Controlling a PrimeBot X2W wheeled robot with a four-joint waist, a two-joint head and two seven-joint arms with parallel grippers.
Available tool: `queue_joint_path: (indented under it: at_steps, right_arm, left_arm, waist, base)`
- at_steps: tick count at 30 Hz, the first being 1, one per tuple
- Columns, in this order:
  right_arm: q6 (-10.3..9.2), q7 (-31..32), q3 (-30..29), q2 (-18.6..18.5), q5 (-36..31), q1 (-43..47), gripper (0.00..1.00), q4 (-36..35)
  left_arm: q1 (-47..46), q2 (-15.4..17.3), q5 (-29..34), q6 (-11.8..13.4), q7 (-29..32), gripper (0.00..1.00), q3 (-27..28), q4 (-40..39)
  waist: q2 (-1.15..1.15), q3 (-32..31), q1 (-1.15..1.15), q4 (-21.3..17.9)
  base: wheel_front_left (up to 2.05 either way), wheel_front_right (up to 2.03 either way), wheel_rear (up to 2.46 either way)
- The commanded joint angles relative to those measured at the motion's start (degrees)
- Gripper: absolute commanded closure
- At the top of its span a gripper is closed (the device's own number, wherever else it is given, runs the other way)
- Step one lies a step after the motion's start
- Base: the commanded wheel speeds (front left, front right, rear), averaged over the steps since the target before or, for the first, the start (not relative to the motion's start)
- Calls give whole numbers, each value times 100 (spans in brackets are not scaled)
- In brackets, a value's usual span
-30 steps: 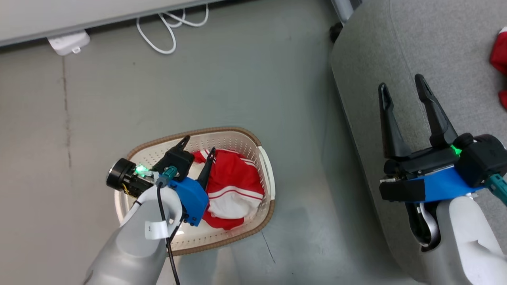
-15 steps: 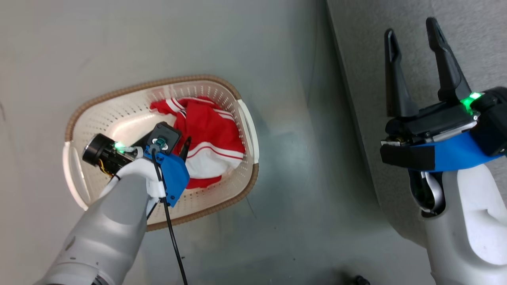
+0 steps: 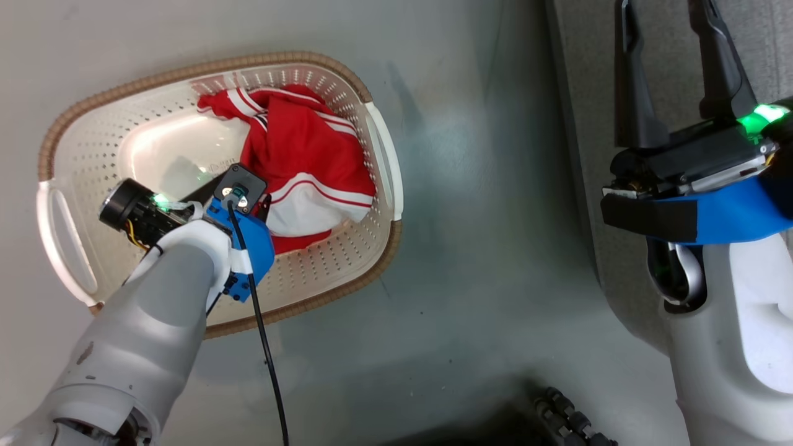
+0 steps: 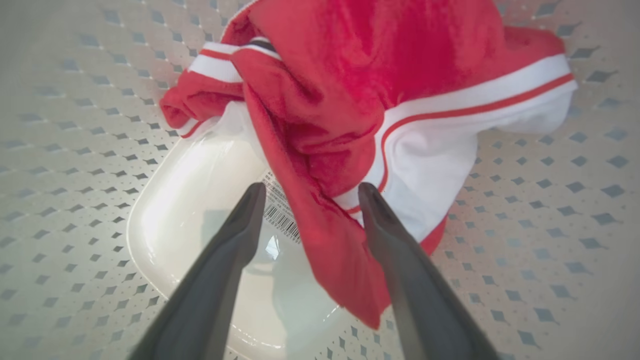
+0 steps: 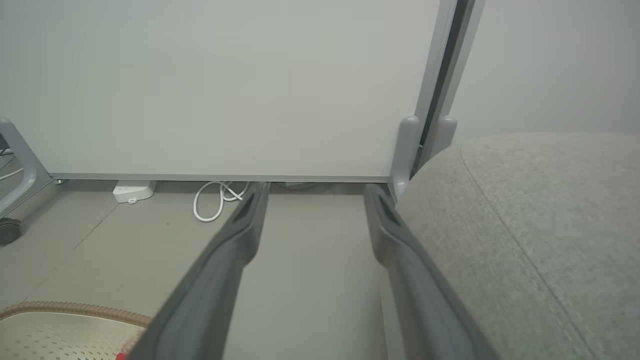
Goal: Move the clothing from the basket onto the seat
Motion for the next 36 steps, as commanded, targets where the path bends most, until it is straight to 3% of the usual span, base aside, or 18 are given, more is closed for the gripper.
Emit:
queue_joint_path:
  at_steps: [1, 11, 12, 14, 29, 36]
  right_arm:
    - [1, -24, -1, -14, 23, -130, 0, -43]
    - [1, -24, -31, -34, 19, -259, 0, -192]
    - [1, -24, -32, -34, 15, -274, 0, -200]
    - [1, -24, -34, -35, 8, -294, 0, -195]
    - [1, -24, -53, -105, -7, -185, 0, -26]
    - [1, -24, -98, -200, -55, 1, 0, 23]
  left_arm:
    - [-112, 47, -15, -5, 21, 0, -44, 23]
    - [-368, 94, -148, -5, 161, 0, -224, 103]
    - [-372, 76, -146, -5, 184, 5, -258, 108]
    - [-418, 71, -165, -5, 146, 100, -294, 112]
    - [-236, -187, -618, -5, -117, 100, -647, -1]
    - [-64, -430, -936, -5, -425, 100, -1144, -417]
  waist:
    - [0, 124, -1, -18]
    - [0, 509, -1, -20]
    - [0, 531, -1, -18]
    - [0, 556, -1, -9]
    - [0, 199, -1, 167]
    - [0, -250, -1, 389]
  base:
    - [0, 0, 0]
    - [0, 0, 0]
    - [0, 0, 0]
    - [0, 0, 0]
    - [0, 0, 0]
    - [0, 0, 0]
